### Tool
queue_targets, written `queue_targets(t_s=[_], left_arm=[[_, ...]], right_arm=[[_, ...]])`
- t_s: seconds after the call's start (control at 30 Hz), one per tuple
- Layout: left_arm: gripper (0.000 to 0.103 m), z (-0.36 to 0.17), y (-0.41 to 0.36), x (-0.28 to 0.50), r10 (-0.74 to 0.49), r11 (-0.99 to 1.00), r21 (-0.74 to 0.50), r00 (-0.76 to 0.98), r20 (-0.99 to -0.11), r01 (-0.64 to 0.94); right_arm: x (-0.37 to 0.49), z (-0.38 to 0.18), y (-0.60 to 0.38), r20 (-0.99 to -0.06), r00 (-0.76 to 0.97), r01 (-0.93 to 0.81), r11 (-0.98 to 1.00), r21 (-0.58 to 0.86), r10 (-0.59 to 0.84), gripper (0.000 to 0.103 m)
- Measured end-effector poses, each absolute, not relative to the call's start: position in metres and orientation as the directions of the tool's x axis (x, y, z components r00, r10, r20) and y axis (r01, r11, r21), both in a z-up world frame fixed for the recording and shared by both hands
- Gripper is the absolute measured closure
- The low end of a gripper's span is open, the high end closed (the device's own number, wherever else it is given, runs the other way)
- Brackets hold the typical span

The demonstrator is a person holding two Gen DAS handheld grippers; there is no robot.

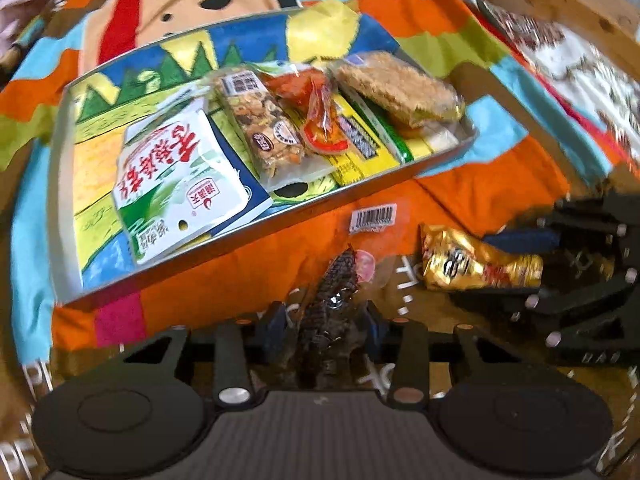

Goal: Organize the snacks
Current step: 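Lift the brown stick with the left tool while the right tool lifts the gold packet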

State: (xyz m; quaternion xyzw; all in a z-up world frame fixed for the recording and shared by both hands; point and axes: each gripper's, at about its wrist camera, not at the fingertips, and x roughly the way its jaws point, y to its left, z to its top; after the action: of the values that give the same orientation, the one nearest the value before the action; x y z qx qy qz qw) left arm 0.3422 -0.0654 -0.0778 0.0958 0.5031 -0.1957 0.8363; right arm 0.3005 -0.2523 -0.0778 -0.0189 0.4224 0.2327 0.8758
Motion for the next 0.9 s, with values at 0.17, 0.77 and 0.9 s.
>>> queue_targets(t_s=[0.17,0.77,0.9], left_arm=[[0.060,-0.065,-0.061,0.320,-0.290,0.929,-0.129,0.469,-0.834,0.346],[0.061,-0.083,-0.065,0.301,-0.242,0.948,-0.097,0.487,-0.839,0.302],[0.071,-0.082,-0.065,0.298,-0.240,0.951,-0.096,0.508,-0.827,0.294]], right_arm=[[0.294,-0.076,-0.253,-0.748,0.539,-0.411,0.896,0.167,0.387,0.058],[0.295,-0.087,-0.248,-0.773,0.533,-0.375,0.915,0.150,0.345,0.048],[0.290,-0.082,-0.246,-0.756,0.553,-0.380,0.914,0.143,0.349,0.058]])
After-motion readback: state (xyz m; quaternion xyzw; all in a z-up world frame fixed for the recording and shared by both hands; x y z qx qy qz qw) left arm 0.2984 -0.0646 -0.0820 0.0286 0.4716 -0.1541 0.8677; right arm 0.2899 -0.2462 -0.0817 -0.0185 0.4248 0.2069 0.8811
